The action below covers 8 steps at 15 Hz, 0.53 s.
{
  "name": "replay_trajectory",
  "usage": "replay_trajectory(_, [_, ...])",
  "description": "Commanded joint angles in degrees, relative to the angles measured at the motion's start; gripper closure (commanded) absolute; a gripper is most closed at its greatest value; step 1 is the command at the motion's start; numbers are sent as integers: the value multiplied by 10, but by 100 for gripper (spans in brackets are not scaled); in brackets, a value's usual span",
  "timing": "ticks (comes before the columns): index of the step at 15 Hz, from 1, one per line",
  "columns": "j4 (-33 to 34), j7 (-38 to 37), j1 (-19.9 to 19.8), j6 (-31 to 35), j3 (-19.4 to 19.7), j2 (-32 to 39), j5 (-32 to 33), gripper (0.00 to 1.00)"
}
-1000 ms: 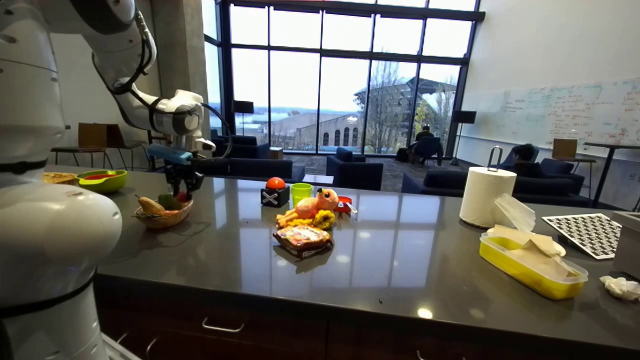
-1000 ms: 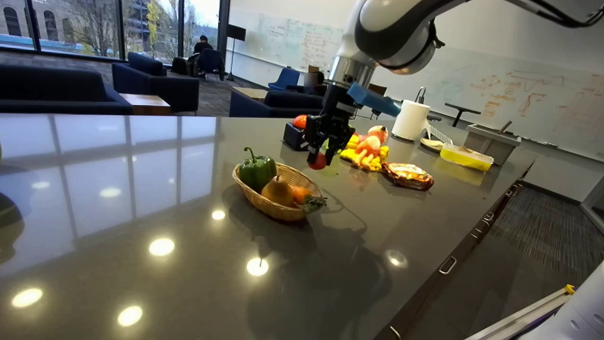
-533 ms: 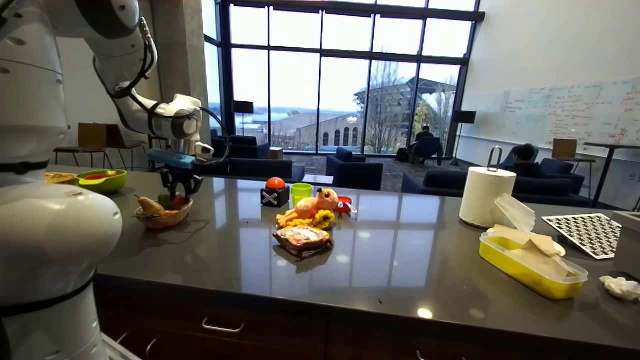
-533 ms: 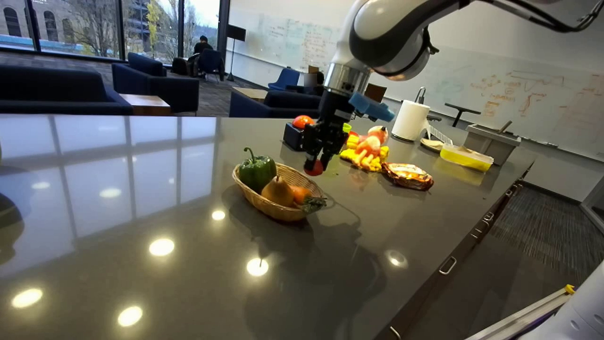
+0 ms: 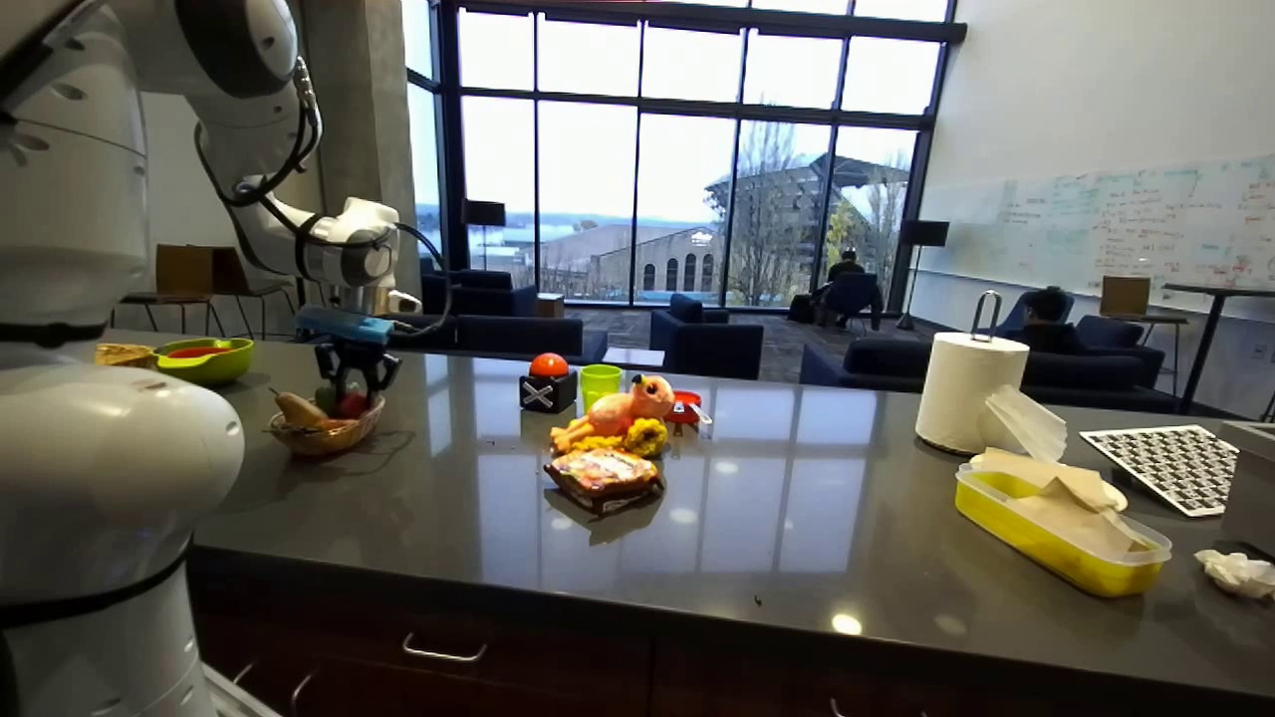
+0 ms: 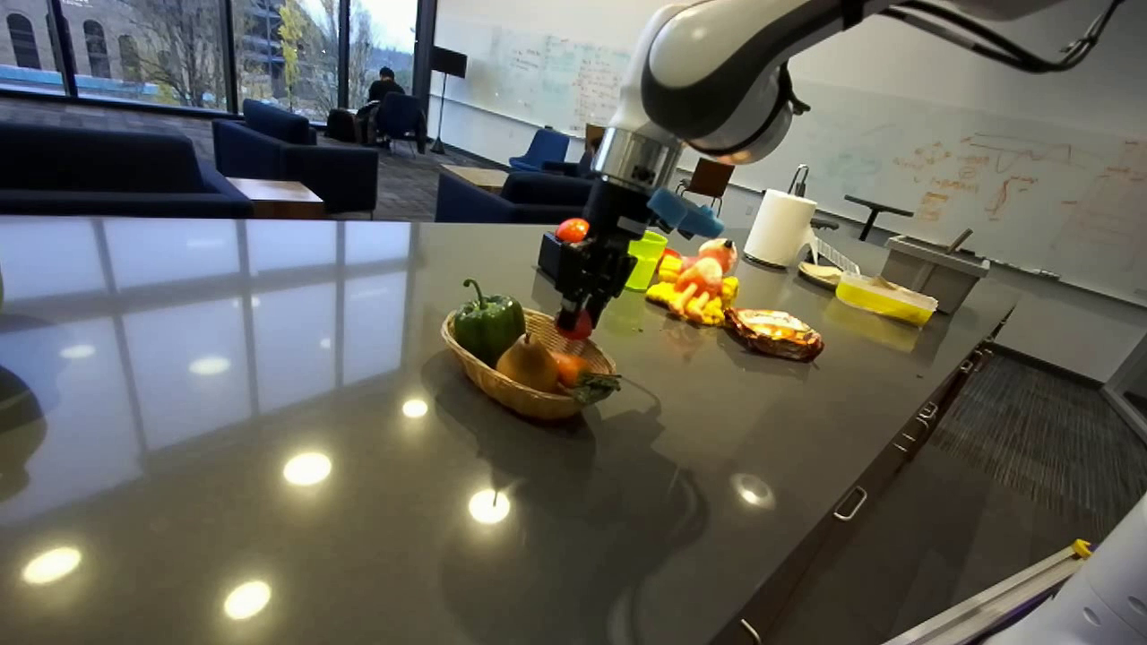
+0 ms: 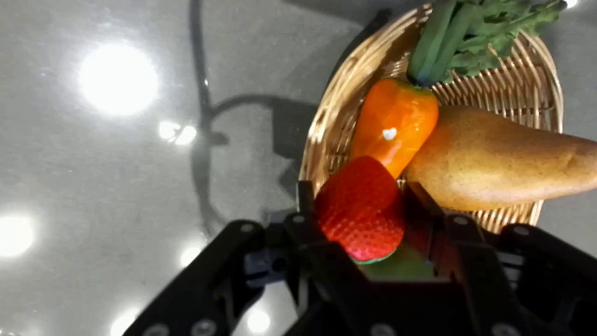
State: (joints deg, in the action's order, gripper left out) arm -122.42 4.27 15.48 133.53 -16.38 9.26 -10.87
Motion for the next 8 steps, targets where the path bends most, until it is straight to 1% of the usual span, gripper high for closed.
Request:
replay_trajectory(1, [23, 21, 1, 3, -6, 20, -3, 75])
replay_trajectory(5, [34, 24, 2, 1, -10, 44, -3, 75])
replay_trajectory(6, [35, 24, 3, 1, -10, 47, -3, 53])
replay_trajectory(7, [37, 24, 2, -1, -11, 50, -5, 27])
replay_trajectory(8, [37, 26, 2, 0, -12, 53, -6, 24])
